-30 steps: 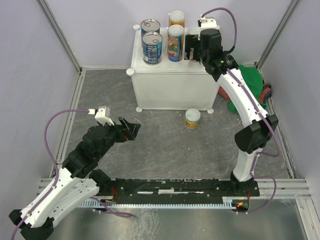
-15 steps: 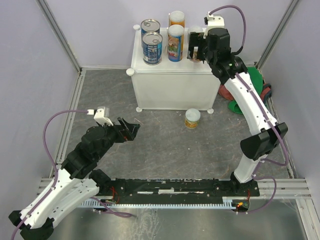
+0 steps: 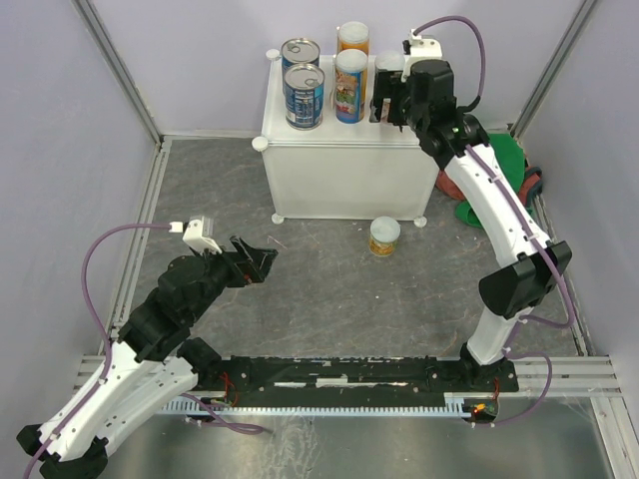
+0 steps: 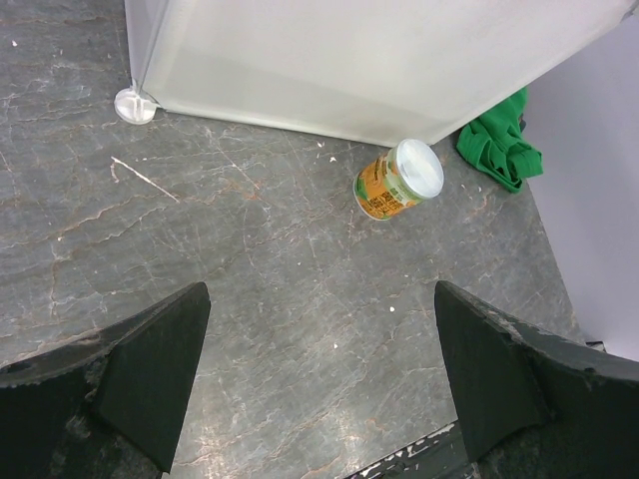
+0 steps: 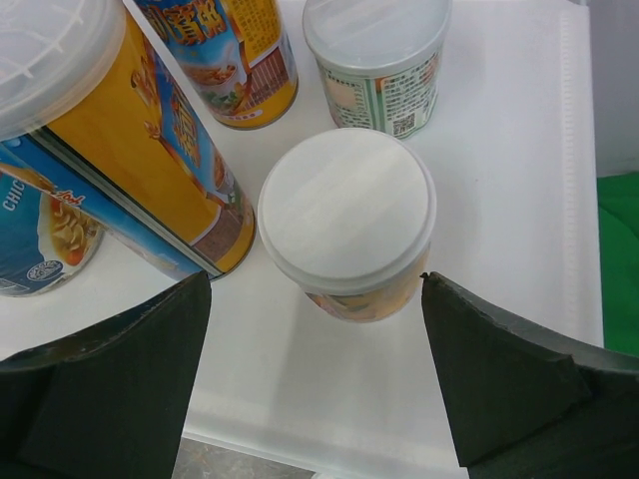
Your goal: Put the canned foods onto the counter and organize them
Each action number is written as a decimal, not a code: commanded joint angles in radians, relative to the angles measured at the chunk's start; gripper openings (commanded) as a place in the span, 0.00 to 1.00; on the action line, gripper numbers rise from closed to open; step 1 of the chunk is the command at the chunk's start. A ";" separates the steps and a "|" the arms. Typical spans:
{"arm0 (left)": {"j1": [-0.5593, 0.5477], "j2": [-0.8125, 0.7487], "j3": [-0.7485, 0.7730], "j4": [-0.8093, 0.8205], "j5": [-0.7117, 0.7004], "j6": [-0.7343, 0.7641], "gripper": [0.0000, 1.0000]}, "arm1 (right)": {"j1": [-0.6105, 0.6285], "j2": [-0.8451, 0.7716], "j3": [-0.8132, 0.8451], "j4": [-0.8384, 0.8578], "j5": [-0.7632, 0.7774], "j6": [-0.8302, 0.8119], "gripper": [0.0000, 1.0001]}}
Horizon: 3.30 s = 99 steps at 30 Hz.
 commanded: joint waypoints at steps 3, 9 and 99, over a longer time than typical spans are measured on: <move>-0.003 0.002 0.023 0.027 -0.005 -0.021 0.99 | -0.003 0.031 0.029 0.061 -0.047 0.029 0.92; -0.003 0.007 0.024 0.028 -0.012 -0.014 0.99 | -0.002 0.045 0.028 0.077 -0.071 0.034 0.91; -0.176 0.261 -0.235 0.433 -0.102 -0.029 1.00 | 0.297 -0.189 -1.296 0.876 0.411 0.198 0.99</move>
